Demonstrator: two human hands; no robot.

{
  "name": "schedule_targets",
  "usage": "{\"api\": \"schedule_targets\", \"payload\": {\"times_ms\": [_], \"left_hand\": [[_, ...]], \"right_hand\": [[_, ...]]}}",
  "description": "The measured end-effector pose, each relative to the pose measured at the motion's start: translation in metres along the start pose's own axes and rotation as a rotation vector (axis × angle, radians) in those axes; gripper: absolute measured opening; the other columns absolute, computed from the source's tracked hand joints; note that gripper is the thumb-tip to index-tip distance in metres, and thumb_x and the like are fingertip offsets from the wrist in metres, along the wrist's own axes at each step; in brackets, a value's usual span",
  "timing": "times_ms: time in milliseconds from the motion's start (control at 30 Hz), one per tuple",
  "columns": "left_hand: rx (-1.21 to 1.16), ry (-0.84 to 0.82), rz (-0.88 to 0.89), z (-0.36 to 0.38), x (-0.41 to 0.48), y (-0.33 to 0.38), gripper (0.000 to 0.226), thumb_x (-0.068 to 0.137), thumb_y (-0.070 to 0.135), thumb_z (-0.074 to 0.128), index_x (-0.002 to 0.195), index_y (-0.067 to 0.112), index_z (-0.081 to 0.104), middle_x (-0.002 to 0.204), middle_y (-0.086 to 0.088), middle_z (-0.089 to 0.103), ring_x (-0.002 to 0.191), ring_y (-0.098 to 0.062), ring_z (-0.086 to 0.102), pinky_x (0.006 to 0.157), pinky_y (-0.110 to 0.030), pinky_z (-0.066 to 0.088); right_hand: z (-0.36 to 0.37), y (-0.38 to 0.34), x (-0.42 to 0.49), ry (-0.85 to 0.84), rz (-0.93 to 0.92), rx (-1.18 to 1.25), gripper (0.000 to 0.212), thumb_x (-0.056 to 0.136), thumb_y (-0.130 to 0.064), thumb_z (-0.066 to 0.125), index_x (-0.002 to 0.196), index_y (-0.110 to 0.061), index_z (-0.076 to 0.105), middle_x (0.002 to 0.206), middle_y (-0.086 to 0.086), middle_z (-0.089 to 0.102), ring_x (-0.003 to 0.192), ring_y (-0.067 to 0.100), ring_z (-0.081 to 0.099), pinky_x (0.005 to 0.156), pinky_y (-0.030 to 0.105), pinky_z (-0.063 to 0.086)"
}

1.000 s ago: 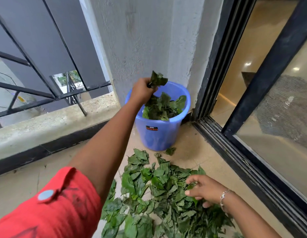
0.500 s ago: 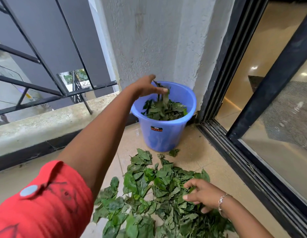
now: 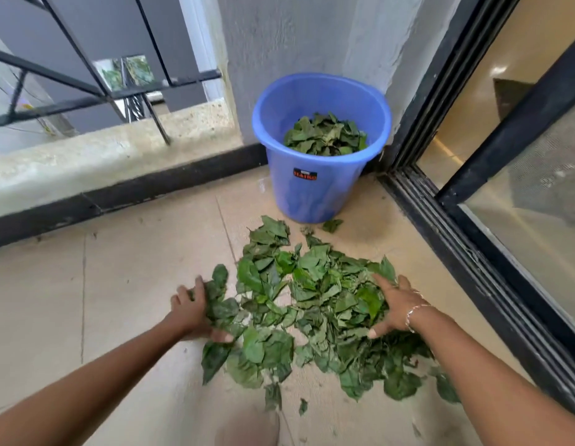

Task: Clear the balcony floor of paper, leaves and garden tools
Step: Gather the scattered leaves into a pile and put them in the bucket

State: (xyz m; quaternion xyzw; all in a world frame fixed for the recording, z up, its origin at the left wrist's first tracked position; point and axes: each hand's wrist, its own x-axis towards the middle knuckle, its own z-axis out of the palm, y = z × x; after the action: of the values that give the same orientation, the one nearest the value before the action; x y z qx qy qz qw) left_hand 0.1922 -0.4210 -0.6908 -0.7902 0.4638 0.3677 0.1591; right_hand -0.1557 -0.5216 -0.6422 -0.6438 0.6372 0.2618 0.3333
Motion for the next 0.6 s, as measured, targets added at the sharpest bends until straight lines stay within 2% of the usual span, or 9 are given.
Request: {"api": "schedule_targets", "payload": {"times_ms": [67, 133, 233, 300, 367, 433, 500, 600], "left_hand": [[0.078, 0.014, 0.068, 0.020, -0.008, 0.012, 0.156, 0.043, 0.068, 0.077, 0.140, 0.016, -0.034, 0.150, -0.026, -0.022, 0.141, -0.045, -0.010, 0.110, -0.061, 0.022], [0.160, 0.045, 0.125, 0.035, -0.018, 0.032, 0.156, 0.042, 0.070, 0.074, 0.138, 0.017, -0.037, 0.148, -0.025, -0.028, 0.140, -0.043, -0.015, 0.112, -0.060, 0.018], [0.260, 0.091, 0.197, 0.055, -0.029, 0.058, 0.149, 0.053, 0.062, 0.076, 0.136, 0.019, -0.040, 0.148, -0.020, -0.030, 0.142, -0.039, -0.013, 0.115, -0.054, 0.014], [0.326, 0.155, 0.255, 0.061, -0.031, 0.068, 0.134, 0.070, 0.048, 0.074, 0.137, 0.021, -0.038, 0.152, -0.019, -0.022, 0.144, -0.037, -0.005, 0.115, -0.050, 0.019], [0.359, 0.217, 0.334, 0.060, -0.032, 0.074, 0.112, 0.082, 0.025, 0.068, 0.145, 0.023, -0.025, 0.155, -0.019, -0.007, 0.142, -0.035, 0.009, 0.111, -0.044, 0.030], [0.339, 0.275, 0.416, 0.054, -0.032, 0.078, 0.088, 0.088, 0.004, 0.055, 0.149, 0.024, -0.005, 0.150, -0.017, 0.016, 0.132, -0.031, 0.027, 0.097, -0.034, 0.044], [0.284, 0.311, 0.461, 0.046, -0.031, 0.080, 0.066, 0.091, -0.001, 0.047, 0.146, 0.021, 0.017, 0.136, -0.014, 0.034, 0.119, -0.026, 0.040, 0.081, -0.028, 0.047], [0.197, 0.337, 0.456, 0.034, -0.026, 0.079, 0.044, 0.092, 0.002, 0.046, 0.131, 0.019, 0.037, 0.119, -0.010, 0.046, 0.100, -0.023, 0.053, 0.072, -0.029, 0.048]], "right_hand": [[0.012, -0.002, 0.008, -0.029, 0.010, 0.001, 0.133, 0.056, -0.039, 0.086, 0.143, -0.041, -0.016, 0.150, 0.011, -0.029, 0.142, 0.040, -0.005, 0.113, 0.054, 0.019], [0.024, -0.012, 0.012, -0.043, -0.026, -0.003, 0.135, 0.057, -0.038, 0.086, 0.141, -0.042, -0.020, 0.147, 0.011, -0.036, 0.140, 0.042, -0.009, 0.112, 0.057, 0.018], [0.036, -0.029, 0.009, -0.035, -0.102, -0.103, 0.130, 0.061, -0.034, 0.084, 0.142, -0.041, -0.017, 0.147, 0.011, -0.035, 0.140, 0.044, -0.005, 0.111, 0.055, 0.023], [0.045, -0.036, 0.008, 0.017, -0.138, -0.178, 0.120, 0.067, -0.028, 0.081, 0.145, -0.041, -0.010, 0.151, 0.012, -0.028, 0.140, 0.043, 0.008, 0.108, 0.049, 0.034], [0.051, -0.039, 0.007, 0.114, -0.169, -0.203, 0.103, 0.074, -0.011, 0.074, 0.146, -0.038, 0.006, 0.155, 0.012, -0.013, 0.134, 0.040, 0.027, 0.096, 0.043, 0.048], [0.051, -0.039, 0.008, 0.213, -0.211, -0.180, 0.080, 0.077, 0.007, 0.060, 0.139, -0.031, 0.027, 0.152, 0.013, 0.009, 0.116, 0.032, 0.045, 0.084, 0.036, 0.054], [0.046, -0.040, 0.012, 0.244, -0.211, -0.131, 0.068, 0.078, 0.010, 0.057, 0.132, -0.027, 0.042, 0.144, 0.013, 0.025, 0.102, 0.023, 0.053, 0.077, 0.030, 0.055], [0.026, -0.046, 0.016, 0.203, -0.184, 0.010, 0.058, 0.080, 0.005, 0.063, 0.126, -0.029, 0.054, 0.140, 0.006, 0.039, 0.106, 0.019, 0.055, 0.084, 0.027, 0.052]]}}
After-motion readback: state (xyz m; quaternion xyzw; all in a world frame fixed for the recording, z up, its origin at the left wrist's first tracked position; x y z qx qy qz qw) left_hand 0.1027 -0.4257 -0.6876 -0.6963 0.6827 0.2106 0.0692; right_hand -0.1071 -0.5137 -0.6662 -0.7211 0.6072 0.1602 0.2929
